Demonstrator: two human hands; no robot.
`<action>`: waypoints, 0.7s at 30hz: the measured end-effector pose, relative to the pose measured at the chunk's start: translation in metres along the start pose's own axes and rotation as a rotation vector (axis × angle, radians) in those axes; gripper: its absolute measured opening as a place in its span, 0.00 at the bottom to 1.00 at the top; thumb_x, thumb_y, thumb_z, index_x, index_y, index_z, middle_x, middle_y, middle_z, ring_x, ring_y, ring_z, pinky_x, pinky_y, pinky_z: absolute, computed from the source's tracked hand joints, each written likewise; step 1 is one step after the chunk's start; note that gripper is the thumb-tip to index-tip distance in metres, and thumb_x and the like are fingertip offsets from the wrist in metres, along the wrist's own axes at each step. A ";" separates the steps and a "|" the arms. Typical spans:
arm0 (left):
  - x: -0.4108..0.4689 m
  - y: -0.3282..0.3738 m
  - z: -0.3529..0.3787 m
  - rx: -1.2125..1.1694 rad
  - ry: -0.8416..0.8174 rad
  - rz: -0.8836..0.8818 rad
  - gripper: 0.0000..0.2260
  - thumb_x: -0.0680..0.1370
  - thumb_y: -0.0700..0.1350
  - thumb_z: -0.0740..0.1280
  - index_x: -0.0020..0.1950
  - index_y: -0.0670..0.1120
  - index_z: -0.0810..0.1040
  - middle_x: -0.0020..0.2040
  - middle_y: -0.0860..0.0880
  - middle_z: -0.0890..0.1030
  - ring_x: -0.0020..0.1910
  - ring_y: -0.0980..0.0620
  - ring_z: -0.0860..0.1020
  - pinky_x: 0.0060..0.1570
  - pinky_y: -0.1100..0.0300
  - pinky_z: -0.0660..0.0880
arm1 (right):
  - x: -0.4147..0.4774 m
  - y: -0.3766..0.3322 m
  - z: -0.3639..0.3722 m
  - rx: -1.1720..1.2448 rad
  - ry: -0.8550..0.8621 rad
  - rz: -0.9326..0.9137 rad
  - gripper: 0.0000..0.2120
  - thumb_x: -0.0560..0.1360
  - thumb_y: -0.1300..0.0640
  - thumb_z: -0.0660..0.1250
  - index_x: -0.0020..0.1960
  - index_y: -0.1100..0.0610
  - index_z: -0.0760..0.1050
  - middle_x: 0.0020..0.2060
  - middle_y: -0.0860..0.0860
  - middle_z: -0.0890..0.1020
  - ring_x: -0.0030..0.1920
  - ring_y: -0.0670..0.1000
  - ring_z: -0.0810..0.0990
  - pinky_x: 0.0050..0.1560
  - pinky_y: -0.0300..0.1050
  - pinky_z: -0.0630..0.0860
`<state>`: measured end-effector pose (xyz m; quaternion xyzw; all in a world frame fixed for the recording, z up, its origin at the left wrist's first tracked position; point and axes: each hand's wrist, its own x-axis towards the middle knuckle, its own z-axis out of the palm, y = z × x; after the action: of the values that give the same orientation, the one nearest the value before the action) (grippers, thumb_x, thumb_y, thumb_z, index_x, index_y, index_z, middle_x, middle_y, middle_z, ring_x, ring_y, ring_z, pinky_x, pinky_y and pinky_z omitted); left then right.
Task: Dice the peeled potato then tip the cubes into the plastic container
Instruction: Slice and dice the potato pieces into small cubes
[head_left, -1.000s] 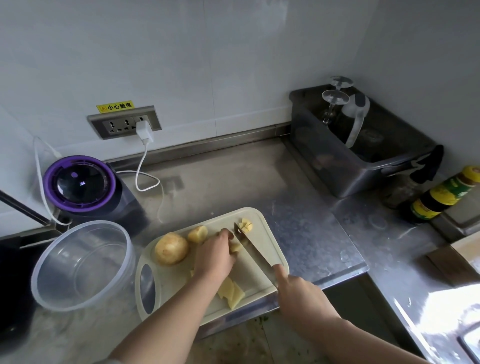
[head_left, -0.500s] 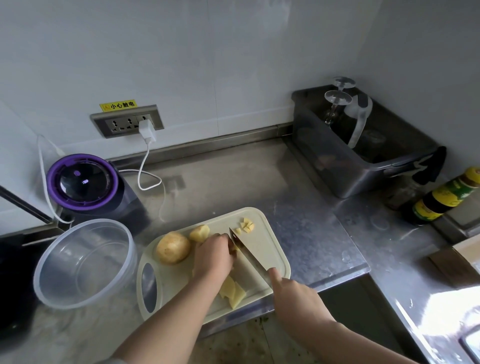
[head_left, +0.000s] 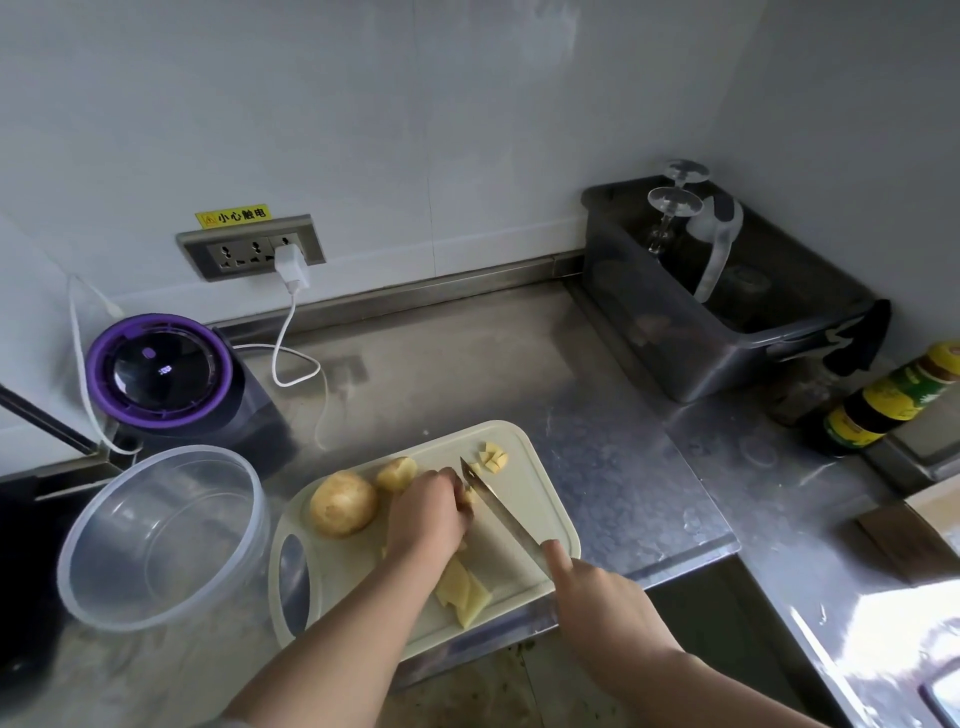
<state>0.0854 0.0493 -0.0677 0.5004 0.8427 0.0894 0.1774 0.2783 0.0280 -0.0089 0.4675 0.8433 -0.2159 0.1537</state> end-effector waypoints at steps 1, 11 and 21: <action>0.002 0.000 0.000 -0.029 -0.010 -0.014 0.07 0.77 0.47 0.64 0.53 0.52 0.78 0.51 0.51 0.82 0.52 0.49 0.80 0.44 0.60 0.74 | -0.002 0.002 0.000 -0.017 0.011 -0.009 0.15 0.75 0.69 0.52 0.54 0.52 0.56 0.36 0.50 0.69 0.34 0.55 0.70 0.37 0.46 0.67; 0.023 -0.005 0.001 -0.491 -0.073 -0.092 0.07 0.77 0.35 0.65 0.52 0.44 0.79 0.46 0.48 0.83 0.45 0.52 0.79 0.44 0.64 0.70 | -0.002 0.026 0.010 -0.099 0.058 -0.007 0.23 0.74 0.67 0.55 0.67 0.52 0.60 0.51 0.51 0.79 0.41 0.60 0.78 0.37 0.46 0.68; 0.013 -0.004 -0.035 -0.439 -0.310 0.220 0.06 0.78 0.44 0.67 0.53 0.51 0.81 0.52 0.55 0.81 0.51 0.58 0.78 0.54 0.65 0.73 | 0.007 0.046 -0.003 -0.362 0.250 -0.295 0.28 0.70 0.67 0.64 0.68 0.52 0.68 0.49 0.52 0.80 0.39 0.57 0.81 0.38 0.46 0.73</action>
<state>0.0629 0.0602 -0.0394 0.5462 0.7067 0.2108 0.3973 0.3137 0.0565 -0.0199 0.3276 0.9397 -0.0222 0.0961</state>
